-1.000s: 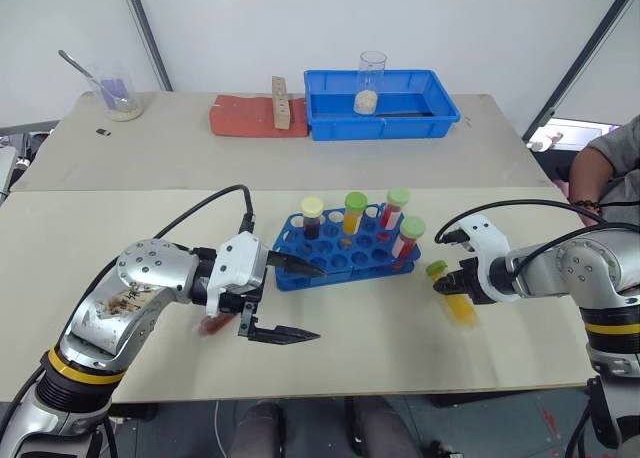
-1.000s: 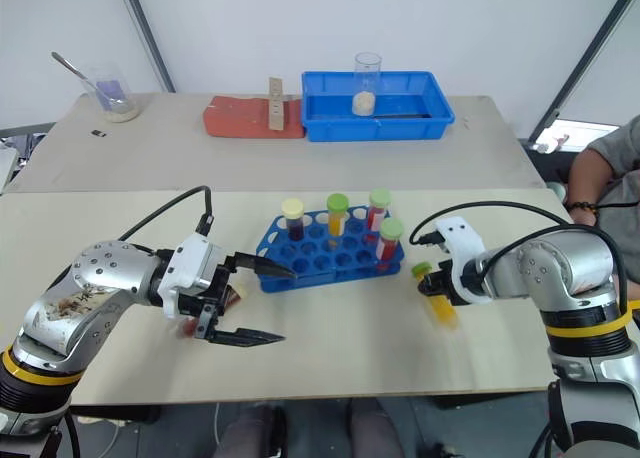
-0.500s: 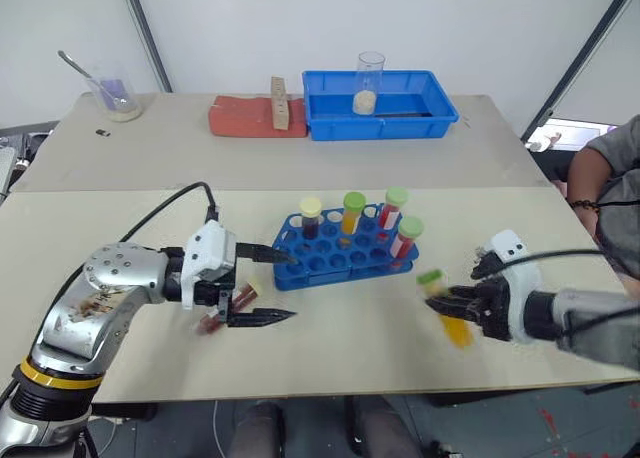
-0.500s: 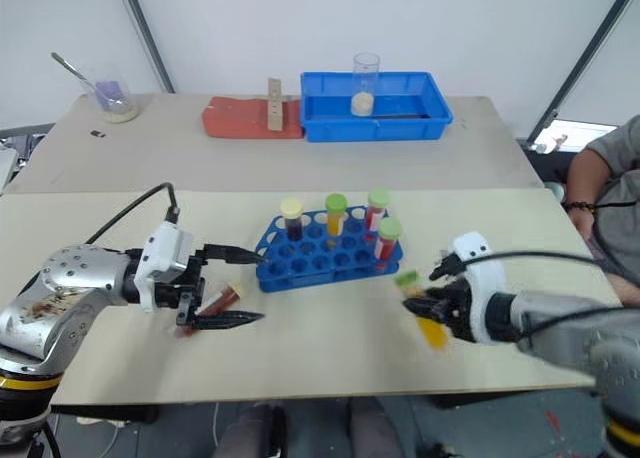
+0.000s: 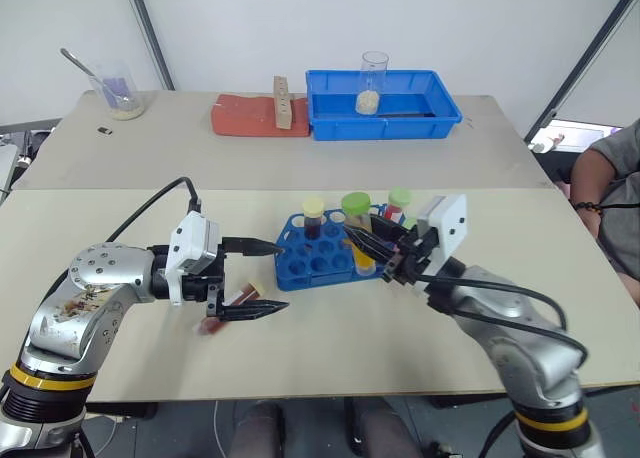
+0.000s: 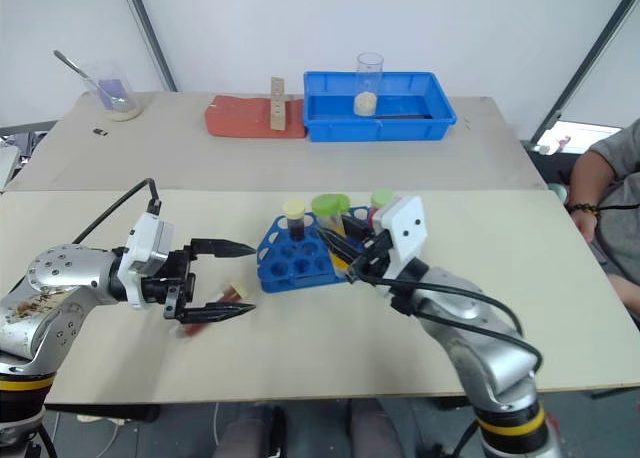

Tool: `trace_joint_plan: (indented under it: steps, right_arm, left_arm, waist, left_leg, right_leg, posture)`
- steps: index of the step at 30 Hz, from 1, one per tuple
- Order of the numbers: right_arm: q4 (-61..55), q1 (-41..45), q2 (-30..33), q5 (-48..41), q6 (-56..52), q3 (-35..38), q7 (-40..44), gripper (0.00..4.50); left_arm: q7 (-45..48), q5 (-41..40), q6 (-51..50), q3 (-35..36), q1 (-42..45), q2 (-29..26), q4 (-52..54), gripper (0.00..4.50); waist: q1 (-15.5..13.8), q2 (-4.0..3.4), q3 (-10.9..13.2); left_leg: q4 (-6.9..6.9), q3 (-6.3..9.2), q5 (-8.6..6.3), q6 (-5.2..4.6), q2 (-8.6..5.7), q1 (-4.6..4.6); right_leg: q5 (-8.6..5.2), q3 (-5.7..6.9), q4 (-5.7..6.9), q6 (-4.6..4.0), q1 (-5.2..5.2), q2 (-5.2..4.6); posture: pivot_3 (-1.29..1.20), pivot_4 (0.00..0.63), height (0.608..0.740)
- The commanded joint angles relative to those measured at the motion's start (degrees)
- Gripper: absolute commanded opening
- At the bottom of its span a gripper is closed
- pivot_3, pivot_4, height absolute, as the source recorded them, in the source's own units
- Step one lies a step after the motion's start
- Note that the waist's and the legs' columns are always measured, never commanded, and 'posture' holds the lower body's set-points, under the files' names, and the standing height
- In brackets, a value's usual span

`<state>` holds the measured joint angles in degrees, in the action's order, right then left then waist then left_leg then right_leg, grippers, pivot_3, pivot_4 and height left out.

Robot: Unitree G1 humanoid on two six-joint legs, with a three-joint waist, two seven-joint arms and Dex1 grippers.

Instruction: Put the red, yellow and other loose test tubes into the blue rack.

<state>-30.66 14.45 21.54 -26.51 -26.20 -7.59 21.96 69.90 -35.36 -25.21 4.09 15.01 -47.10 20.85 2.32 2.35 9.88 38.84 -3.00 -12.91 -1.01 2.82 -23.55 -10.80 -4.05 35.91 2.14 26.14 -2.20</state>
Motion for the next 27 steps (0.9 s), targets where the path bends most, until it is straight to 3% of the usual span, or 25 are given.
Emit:
trace_joint_plan:
  steps: [1,12,27]
  right_arm:
    - [4.45,-0.72,-1.91,6.55,10.44,-1.28,0.86,0.96]
    - [15.82,-1.34,-8.19,15.49,23.80,-1.79,-0.07,0.96]
    - [20.08,-3.93,-12.97,17.95,28.76,-1.39,-1.02,0.96]
  left_arm:
    - [-0.89,-1.38,-0.85,1.31,0.13,-0.77,2.76,4.50]
    - [-4.30,-2.63,-2.62,1.48,-0.59,0.01,5.37,4.50]
    - [-7.21,-3.05,-3.34,1.59,-1.16,0.26,6.02,4.50]
  waist:
    - [-0.05,0.00,0.00]
    - [0.23,0.00,0.00]
    - [0.17,0.00,0.00]
  left_leg:
    - [0.01,-0.01,0.00,0.00,0.00,0.00]
    - [-0.01,-0.01,0.01,0.01,0.02,0.16]
    - [-0.01,-0.01,0.01,0.02,0.02,0.21]
  right_leg:
    - [0.01,-0.01,0.00,0.01,0.00,0.00]
    - [-0.01,0.00,0.19,-0.10,-0.02,0.01]
    - [-0.01,-0.01,0.20,-0.13,-0.04,0.01]
  posture:
    - [0.00,0.150,0.740]
    - [0.00,0.150,0.740]
    - [0.00,0.150,0.740]
